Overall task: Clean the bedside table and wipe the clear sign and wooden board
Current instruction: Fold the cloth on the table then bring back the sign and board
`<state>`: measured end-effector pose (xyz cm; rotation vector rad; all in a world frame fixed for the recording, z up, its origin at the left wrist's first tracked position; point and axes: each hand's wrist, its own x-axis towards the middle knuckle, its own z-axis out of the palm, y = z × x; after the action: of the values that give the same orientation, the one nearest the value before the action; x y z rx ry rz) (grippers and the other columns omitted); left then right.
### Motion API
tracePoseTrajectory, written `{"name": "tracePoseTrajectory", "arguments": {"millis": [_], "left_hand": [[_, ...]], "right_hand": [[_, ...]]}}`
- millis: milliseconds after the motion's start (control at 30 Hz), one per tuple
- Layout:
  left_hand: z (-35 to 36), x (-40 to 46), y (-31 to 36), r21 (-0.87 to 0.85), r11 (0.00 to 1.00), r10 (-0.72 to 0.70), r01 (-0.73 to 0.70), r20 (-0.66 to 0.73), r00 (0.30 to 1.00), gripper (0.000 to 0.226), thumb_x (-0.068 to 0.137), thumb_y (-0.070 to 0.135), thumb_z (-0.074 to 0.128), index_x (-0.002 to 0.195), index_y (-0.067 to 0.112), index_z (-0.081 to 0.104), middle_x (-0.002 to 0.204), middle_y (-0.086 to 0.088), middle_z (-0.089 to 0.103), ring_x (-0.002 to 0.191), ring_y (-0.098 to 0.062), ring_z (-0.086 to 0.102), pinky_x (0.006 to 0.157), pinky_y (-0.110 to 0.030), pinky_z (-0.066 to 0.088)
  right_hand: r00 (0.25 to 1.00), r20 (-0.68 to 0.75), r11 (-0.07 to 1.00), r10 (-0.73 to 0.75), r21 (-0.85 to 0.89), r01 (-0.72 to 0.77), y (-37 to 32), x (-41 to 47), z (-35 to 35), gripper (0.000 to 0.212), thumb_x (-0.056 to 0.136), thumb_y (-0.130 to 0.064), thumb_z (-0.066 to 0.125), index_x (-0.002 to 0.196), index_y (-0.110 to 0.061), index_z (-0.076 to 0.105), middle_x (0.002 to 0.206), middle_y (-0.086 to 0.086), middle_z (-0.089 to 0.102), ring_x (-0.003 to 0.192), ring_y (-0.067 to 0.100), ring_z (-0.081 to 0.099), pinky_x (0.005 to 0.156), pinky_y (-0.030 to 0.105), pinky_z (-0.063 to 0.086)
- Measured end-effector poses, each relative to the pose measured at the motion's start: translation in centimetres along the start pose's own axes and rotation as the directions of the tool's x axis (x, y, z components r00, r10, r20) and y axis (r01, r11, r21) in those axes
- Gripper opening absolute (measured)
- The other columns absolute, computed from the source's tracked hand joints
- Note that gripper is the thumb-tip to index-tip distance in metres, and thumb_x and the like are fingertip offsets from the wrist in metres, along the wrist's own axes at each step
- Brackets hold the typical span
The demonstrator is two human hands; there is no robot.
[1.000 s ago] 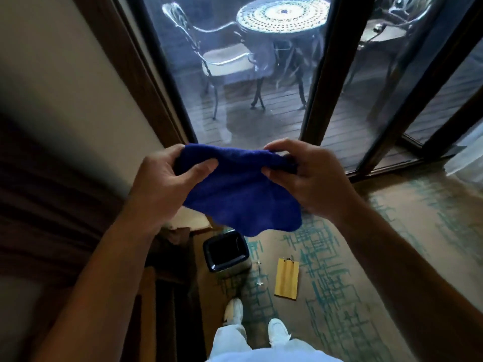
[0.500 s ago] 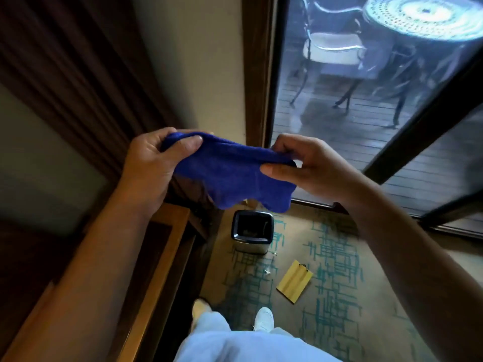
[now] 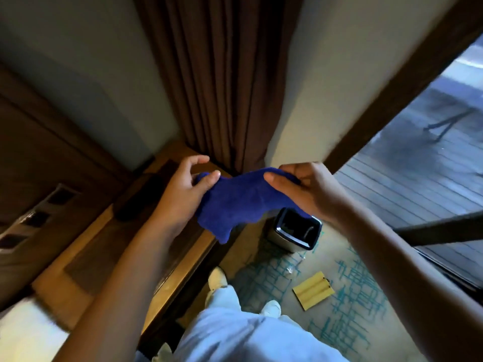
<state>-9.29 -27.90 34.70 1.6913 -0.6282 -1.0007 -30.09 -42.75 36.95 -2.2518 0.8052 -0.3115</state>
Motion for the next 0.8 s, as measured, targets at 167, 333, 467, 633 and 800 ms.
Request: {"name": "tracePoseTrajectory", "arguments": {"millis": [167, 333, 467, 633, 800], "left_hand": [[-5.7, 1.3, -0.9, 0.089, 0.987, 0.106, -0.135, 0.271, 0.957, 0.040, 0.077, 0.038, 0.077, 0.115, 0.028, 0.066, 0.106, 0.020, 0.073, 0.102, 0.002, 0.067, 0.087, -0.018, 0.054], [-11.3, 3.9, -1.6, 0.118, 0.976, 0.144, -0.184, 0.284, 0.948, 0.047, 0.081, 0.042, 0.079, 0.080, -0.002, 0.063, 0.070, -0.011, 0.059, 0.069, -0.010, 0.054, 0.065, -0.028, 0.042], [-15.0, 4.9, -2.3, -0.012, 0.987, 0.162, -0.163, 0.185, 0.969, 0.018, 0.087, 0.020, 0.078, 0.080, 0.015, 0.062, 0.071, 0.012, 0.059, 0.067, -0.002, 0.055, 0.062, -0.015, 0.042], [-17.9, 5.8, -5.3, -0.187, 0.980, 0.070, -0.071, -0.015, 0.997, 0.024, 0.074, 0.031, 0.081, 0.095, 0.033, 0.069, 0.096, 0.005, 0.068, 0.091, -0.014, 0.066, 0.077, -0.029, 0.052], [-17.3, 8.6, -9.8, -0.265, 0.963, -0.104, 0.045, -0.214, 0.971, 0.039, 0.073, 0.022, 0.083, 0.107, 0.029, 0.064, 0.108, 0.010, 0.066, 0.099, -0.009, 0.067, 0.079, -0.021, 0.057]], "right_hand": [[0.994, 0.102, 0.974, 0.045, 0.219, -0.066, -3.0, 6.5, 3.3, 0.029, 0.090, -0.047, 0.063, 0.081, -0.020, 0.063, 0.067, -0.010, 0.059, 0.061, 0.002, 0.051, 0.061, 0.026, 0.045], [0.979, 0.203, 0.987, -0.031, 0.163, -0.003, -4.8, 12.4, 6.6, 0.039, 0.072, -0.067, 0.068, 0.088, -0.032, 0.066, 0.070, -0.005, 0.065, 0.066, 0.006, 0.057, 0.066, 0.039, 0.052], [0.920, 0.386, 0.966, 0.059, 0.209, -0.150, -4.9, 15.4, 9.6, 0.056, 0.062, -0.061, 0.080, 0.098, -0.020, 0.069, 0.085, -0.002, 0.074, 0.079, 0.008, 0.068, 0.077, 0.042, 0.056], [0.868, 0.494, 0.881, 0.050, 0.387, -0.271, -3.9, 18.1, 13.4, 0.026, 0.079, -0.018, 0.080, 0.074, -0.019, 0.055, 0.057, -0.021, 0.060, 0.057, -0.011, 0.053, 0.059, 0.010, 0.041], [0.810, 0.586, 0.677, 0.016, 0.590, -0.440, -1.0, 21.2, 18.0, 0.027, 0.073, 0.001, 0.076, 0.082, -0.023, 0.067, 0.078, -0.012, 0.073, 0.079, 0.002, 0.070, 0.072, 0.021, 0.053]]}}
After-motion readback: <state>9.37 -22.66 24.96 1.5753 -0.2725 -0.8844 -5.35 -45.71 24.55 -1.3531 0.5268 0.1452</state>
